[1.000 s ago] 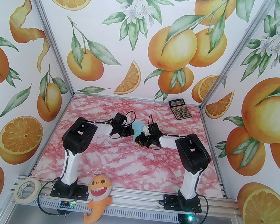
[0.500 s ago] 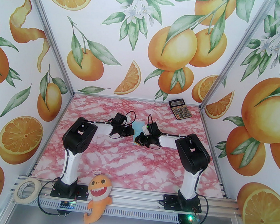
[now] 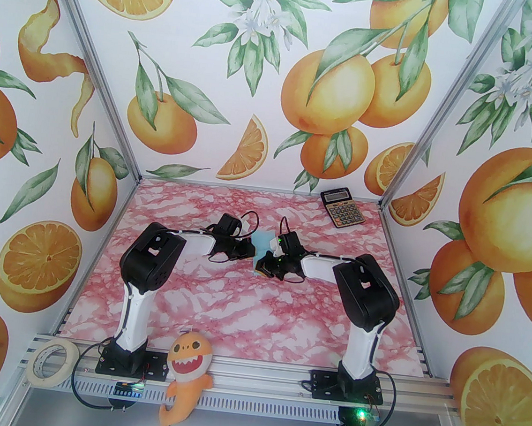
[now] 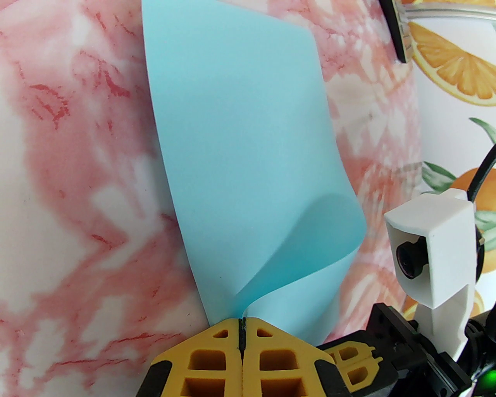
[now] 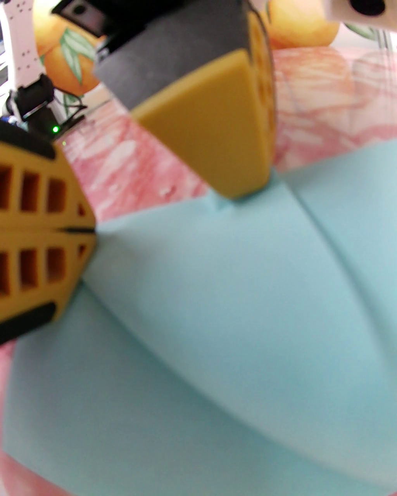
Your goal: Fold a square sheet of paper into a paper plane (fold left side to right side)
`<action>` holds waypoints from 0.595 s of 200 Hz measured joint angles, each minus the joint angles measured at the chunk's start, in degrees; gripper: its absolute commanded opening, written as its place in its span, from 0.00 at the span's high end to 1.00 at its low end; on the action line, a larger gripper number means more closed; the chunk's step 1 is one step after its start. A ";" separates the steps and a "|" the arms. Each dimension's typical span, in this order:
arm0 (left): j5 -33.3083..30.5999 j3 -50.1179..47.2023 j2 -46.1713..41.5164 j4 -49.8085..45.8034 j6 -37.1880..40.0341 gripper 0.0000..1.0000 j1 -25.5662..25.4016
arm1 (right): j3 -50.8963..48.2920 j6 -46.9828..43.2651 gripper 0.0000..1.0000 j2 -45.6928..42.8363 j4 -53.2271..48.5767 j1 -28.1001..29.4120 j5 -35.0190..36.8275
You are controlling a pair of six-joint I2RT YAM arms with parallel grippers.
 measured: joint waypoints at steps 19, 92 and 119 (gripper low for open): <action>-0.02 0.15 0.02 -0.22 0.04 1.00 0.00 | 1.33 -0.04 0.99 -0.02 -0.74 -0.61 0.00; 0.00 0.33 0.11 -0.35 0.17 1.00 0.00 | 4.02 -1.88 0.99 0.04 -2.86 -3.96 1.22; -0.02 0.37 0.13 -0.44 0.20 1.00 0.00 | 5.49 -2.78 0.99 0.98 -4.46 -4.02 2.54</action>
